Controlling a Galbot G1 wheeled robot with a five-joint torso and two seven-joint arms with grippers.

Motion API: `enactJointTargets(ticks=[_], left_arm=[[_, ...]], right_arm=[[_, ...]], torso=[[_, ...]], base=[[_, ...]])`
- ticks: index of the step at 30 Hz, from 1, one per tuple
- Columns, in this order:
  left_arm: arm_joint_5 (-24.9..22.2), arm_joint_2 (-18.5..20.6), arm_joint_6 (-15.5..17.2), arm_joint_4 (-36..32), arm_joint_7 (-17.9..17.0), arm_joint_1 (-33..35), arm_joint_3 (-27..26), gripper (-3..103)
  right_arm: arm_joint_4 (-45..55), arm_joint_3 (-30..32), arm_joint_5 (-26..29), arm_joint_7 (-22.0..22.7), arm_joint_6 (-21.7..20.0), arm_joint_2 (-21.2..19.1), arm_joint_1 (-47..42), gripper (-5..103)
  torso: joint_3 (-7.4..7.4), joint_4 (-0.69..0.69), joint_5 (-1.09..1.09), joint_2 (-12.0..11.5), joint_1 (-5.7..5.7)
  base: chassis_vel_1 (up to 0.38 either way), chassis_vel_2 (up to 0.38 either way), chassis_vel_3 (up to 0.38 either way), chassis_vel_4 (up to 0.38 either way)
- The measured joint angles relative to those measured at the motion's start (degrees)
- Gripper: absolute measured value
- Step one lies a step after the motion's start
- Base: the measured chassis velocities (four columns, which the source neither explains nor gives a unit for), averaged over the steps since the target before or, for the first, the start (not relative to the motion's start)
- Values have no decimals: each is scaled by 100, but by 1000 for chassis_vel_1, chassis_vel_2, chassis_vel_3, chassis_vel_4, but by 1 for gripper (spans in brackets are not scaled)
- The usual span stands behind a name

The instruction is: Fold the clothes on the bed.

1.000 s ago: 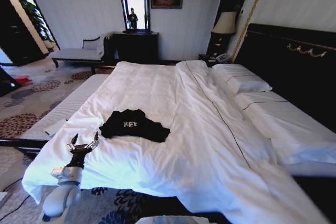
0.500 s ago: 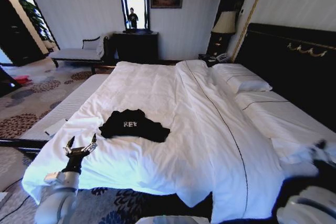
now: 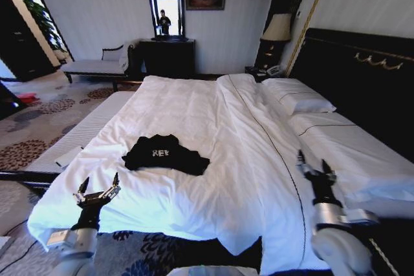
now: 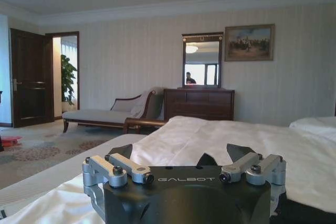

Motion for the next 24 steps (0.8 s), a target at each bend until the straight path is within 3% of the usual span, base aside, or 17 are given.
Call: enactJointTargets(ticks=[5, 11, 16, 17, 22, 24], left_arm=[[226, -164, 1, -39, -65, 75, 121, 100], [365, -308, -7, -31, -89, 105, 220, 100], [824, -341, -176, -11, -143, 174, 195, 100], [778, -376, -107, -126, -202, 242, 264, 100], [822, -444, -74, -212, -172, 295, 347, 100], [523, -468, 75, -282, -177, 348, 420, 100]], right_arm=[[-328, -260, -689, -17, 303, 30, 99, 100], [-448, -335, -739, -279, 472, -45, 48, 100], [-419, -346, -628, -169, 508, -73, 52, 100], [-517, -349, -637, -195, 768, -137, 62, 100], [-656, -360, -638, -245, 877, -209, 140, 100], [-716, -387, -637, -269, 901, -239, 200, 100]], torso=[[0, 0, 0, 0, 1], [0, 0, -1, 0, 0], [0, 1, 0, 0, 1], [0, 0, 0, 0, 0], [0, 0, 0, 0, 0], [0, 1, 0, 0, 1]], base=[[0, 0, 0, 0], [0, 0, 0, 0], [0, 0, 0, 0], [0, 0, 0, 0], [0, 0, 0, 0], [0, 0, 0, 0]])
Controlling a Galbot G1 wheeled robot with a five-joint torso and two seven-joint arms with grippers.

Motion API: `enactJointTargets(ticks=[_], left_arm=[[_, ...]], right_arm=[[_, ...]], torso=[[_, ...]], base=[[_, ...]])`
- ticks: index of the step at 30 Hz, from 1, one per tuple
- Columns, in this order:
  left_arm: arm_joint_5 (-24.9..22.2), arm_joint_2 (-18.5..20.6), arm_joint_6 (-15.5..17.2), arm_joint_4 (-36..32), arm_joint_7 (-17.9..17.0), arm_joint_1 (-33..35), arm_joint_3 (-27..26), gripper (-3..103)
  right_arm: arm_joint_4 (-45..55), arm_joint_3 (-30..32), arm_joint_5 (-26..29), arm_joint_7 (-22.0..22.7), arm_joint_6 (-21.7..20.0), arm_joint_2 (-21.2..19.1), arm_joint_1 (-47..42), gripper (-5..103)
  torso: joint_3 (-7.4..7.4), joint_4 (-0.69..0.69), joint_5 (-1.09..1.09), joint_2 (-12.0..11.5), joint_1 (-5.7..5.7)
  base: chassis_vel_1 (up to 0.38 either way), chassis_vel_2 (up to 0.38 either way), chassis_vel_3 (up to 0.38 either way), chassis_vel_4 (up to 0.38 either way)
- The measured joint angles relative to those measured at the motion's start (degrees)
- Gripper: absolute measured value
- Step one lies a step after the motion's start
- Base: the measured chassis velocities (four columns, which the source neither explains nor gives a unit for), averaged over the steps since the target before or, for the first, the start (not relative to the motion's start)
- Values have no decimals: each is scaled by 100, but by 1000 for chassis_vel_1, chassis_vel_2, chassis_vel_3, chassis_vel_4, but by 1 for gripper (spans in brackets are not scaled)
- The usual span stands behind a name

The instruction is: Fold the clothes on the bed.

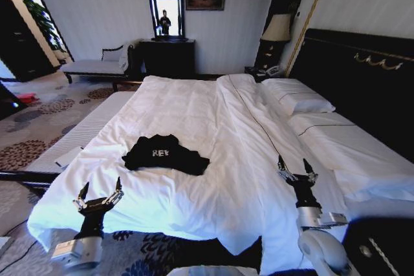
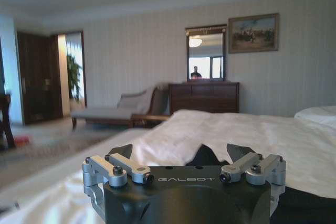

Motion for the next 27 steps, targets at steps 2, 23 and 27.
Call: enactJointTargets(ticks=[2, 23, 27], left_arm=[[-329, -26, 165, -60, -24, 17, 32, 100], [-283, -124, 77, -224, 23, 71, -56, 100], [-248, -128, 38, -222, 23, 80, -72, 100]], right_arm=[[-34, -39, 0, -41, 10, -42, 34, 100], [5, -181, -55, -92, 1, 106, -3, 100], [-13, -186, -86, -90, 1, 129, 4, 100]], torso=[[0, 0, 0, 0, 0], [0, 0, 0, 0, 0], [0, 0, -1, 0, 0]], base=[[0, 0, 0, 0], [0, 0, 0, 0], [0, 0, 0, 0]])
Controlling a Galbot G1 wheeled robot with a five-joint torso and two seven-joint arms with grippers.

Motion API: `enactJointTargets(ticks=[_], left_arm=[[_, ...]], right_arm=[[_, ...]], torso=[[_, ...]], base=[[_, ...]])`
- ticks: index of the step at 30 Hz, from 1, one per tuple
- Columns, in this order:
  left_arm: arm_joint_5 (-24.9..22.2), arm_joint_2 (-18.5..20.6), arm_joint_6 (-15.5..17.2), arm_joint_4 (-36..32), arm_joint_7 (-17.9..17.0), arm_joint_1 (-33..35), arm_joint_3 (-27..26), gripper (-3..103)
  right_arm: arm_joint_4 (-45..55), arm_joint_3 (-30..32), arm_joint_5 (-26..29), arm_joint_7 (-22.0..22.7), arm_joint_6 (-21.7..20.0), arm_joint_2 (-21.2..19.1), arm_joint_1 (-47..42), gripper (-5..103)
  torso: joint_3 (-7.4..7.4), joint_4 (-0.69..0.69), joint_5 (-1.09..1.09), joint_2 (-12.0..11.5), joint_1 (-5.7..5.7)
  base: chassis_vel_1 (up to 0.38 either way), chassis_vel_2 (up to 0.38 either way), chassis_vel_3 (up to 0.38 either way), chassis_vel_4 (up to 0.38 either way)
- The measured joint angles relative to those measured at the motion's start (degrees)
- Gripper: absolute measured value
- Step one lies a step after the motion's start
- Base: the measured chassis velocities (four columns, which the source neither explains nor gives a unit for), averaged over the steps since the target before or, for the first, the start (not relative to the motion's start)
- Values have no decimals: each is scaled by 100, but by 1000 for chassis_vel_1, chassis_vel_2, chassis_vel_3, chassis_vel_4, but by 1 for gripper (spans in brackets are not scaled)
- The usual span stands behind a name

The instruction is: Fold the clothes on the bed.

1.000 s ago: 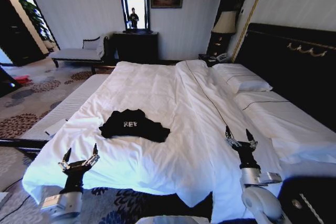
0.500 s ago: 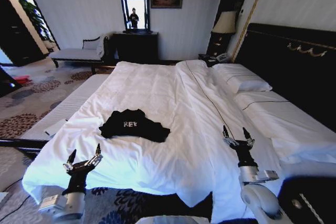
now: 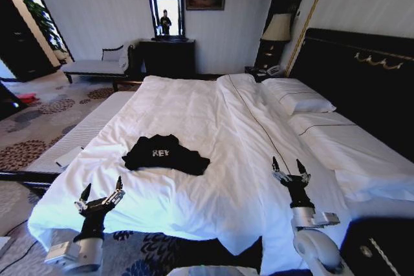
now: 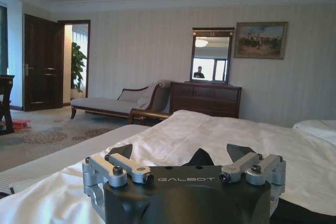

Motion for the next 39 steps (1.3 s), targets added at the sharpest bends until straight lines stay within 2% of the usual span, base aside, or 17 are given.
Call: enactJointTargets(ticks=[15, 39], left_arm=[[174, -37, -76, 116, 6, -33, 56, 100], [86, 122, -99, 345, 12, -155, -1, 100]], right_arm=[[2, 38, -24, 105, -37, 106, -44, 100], [-225, -71, -186, 107, -52, 299, 0, 100]], torso=[[0, 0, 0, 0, 0], [0, 0, 1, 0, 0]], base=[[0, 0, 0, 0], [7, 32, -6, -32]])
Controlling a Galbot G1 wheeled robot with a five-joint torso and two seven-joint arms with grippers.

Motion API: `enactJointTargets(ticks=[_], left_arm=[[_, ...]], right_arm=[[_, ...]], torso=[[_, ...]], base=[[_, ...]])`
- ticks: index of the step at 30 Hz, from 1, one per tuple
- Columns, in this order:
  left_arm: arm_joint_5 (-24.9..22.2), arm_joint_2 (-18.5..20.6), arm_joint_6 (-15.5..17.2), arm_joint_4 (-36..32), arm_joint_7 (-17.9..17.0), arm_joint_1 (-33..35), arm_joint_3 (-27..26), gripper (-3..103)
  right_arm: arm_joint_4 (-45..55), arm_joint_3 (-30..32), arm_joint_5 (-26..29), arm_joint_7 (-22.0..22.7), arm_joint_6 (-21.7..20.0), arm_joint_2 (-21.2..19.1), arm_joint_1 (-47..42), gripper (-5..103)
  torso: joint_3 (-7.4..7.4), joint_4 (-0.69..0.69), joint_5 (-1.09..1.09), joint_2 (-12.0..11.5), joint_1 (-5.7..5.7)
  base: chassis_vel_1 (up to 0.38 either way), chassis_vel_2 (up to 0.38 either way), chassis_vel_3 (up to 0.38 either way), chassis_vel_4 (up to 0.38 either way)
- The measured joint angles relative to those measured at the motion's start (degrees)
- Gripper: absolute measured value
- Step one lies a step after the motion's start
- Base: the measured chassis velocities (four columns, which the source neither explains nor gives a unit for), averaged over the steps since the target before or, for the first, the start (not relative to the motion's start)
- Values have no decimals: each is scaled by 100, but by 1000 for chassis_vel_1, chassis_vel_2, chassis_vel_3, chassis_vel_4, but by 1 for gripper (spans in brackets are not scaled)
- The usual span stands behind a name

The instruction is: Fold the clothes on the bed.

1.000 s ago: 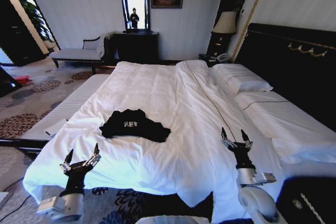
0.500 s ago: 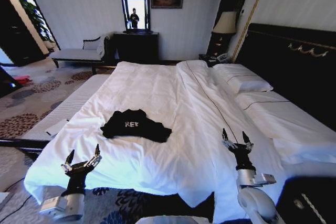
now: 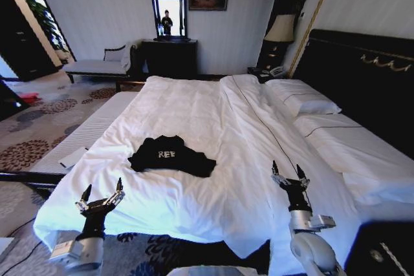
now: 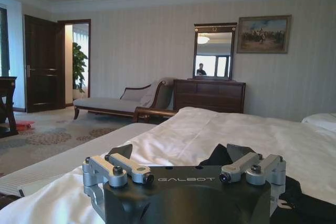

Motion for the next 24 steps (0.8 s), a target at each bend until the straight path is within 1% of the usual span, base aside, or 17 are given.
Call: enactJointTargets(ticks=[24], left_arm=[[-40, 40, 3, 103, 19, -69, -7, 100]], right_arm=[[-141, -71, -55, -10, -3, 40, 76, 100]], torso=[[0, 0, -1, 0, 0]], base=[[7, 30, -9, -29]])
